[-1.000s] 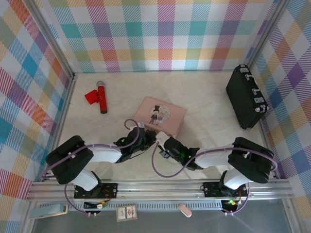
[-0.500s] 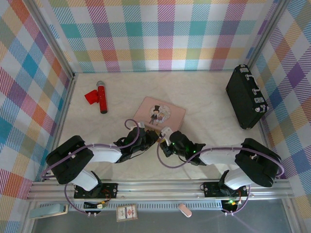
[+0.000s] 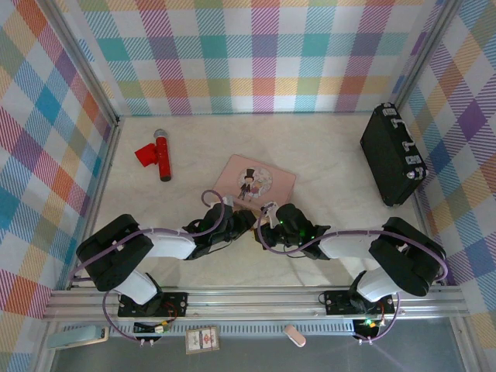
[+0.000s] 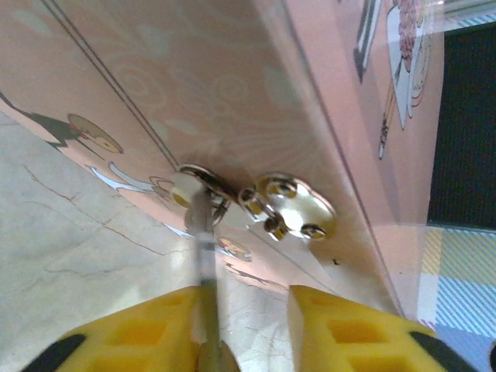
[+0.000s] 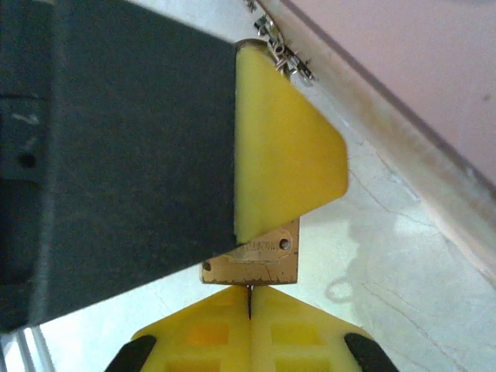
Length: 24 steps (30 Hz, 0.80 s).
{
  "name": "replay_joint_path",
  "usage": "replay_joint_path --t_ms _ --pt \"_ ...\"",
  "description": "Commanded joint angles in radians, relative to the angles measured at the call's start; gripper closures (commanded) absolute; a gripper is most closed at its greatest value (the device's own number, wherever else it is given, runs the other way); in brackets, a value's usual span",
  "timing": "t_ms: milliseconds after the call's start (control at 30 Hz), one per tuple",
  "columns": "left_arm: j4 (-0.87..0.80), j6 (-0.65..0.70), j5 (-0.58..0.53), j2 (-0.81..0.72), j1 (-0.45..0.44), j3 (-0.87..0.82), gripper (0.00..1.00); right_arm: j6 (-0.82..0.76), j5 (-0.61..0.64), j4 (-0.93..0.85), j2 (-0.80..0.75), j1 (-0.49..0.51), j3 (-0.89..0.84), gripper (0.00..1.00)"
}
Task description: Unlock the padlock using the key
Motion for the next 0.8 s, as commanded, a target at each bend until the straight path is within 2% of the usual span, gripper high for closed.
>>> replay_joint_path --t_ms 0,233,500,667,767 --pt "0.043 0.010 -0.003 -0.024 -0.001 0.022 0.61 0.030 -0.043 0.067 0.008 0.009 -0.007 1.00" --pt "0.045 -0.016 -0.042 -0.061 0.018 -0.033 0.52 0.044 -0.024 0.069 0.008 0.009 -0.015 1.00" --pt "-0.037 0.011 -0.062 -0.169 0.071 -0.083 0.48 0.085 0.021 0.042 -0.005 0.005 -0.031 1.00" --pt "-0.194 0.089 -0.081 -0.291 0.115 -0.084 0.46 0.123 0.027 0.036 -0.014 -0.011 -0.049 1.00" --pt "-0.368 0.179 -0.093 -0.376 0.150 -0.041 0.44 0.136 0.021 0.037 -0.011 -0.024 -0.053 1.00"
